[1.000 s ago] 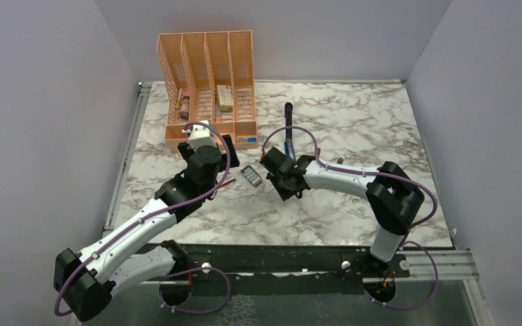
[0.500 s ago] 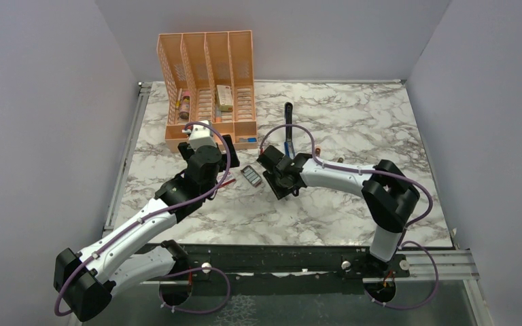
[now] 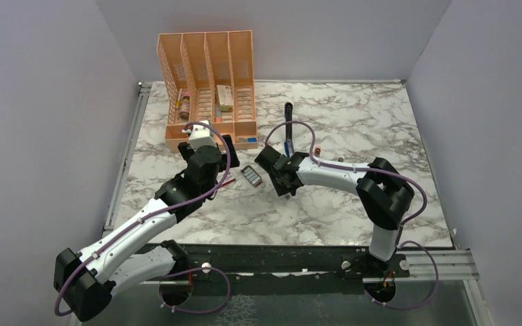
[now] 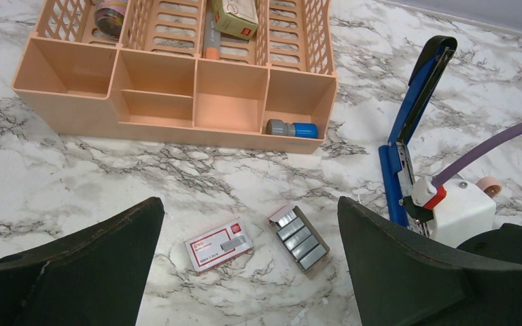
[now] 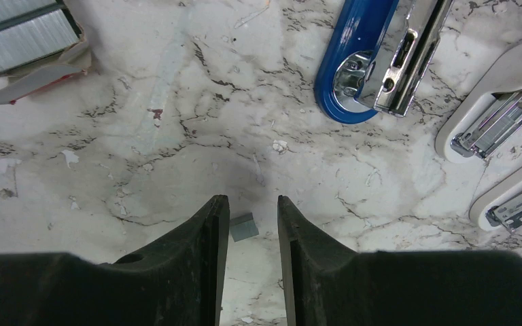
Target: Load the staples into the stapler
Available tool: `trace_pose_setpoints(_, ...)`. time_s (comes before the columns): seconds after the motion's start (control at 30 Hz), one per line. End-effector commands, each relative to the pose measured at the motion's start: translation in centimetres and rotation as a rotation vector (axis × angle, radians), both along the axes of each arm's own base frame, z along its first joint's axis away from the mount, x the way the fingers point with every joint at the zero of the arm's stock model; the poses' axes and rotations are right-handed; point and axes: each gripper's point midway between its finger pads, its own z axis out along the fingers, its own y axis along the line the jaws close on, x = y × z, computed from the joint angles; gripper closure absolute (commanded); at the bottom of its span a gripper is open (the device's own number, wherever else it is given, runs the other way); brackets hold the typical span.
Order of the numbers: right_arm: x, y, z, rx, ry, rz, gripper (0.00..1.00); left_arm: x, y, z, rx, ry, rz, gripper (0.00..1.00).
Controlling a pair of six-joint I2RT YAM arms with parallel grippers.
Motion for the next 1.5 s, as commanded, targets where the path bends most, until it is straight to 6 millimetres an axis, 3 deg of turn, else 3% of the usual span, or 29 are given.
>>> trace_pose_setpoints(0.0,-0.3,-1.0,-0.7,-0.046,0.003,-0.041,0.63,0.2,0.1,0.6,-0.017,-0.022,0.01,0.01)
trace_pose_setpoints(0.33,-2.1,-2.1,-1.8,-0.05,0.061,-0.052,0.56,0.2,-0.1,0.4,-0.018,-0.018,0.005,0.01)
trace_pose_setpoints(0.6,-3.4,-3.6,-2.0,-0.064,0.082,-0.086,0.56,0.3,-0.1,0.4,-0.017,-0.016,0.003,0.01)
trace_pose_setpoints(0.83,-4.1,-3.6,-2.2,-0.013,0.102,-0.108,0.61,0.3,-0.3,0.3,-0.019,-0.013,-0.002,0.01)
trace_pose_setpoints(0.97,-3.7,-2.8,-2.7,0.033,0.099,-0.105,0.64,0.3,-0.3,0.3,-0.019,-0.013,-0.003,0.01)
trace_pose_setpoints(1.27,-1.9,-1.4,-2.3,0.139,0.089,-0.066,0.61,0.3,-0.2,0.4,-0.013,-0.015,0.001,0.01)
trace_pose_setpoints(1.47,-1.9,-1.7,-2.8,0.138,0.113,-0.076,0.68,0.4,-0.2,0.4,-0.008,-0.012,0.003,0.01)
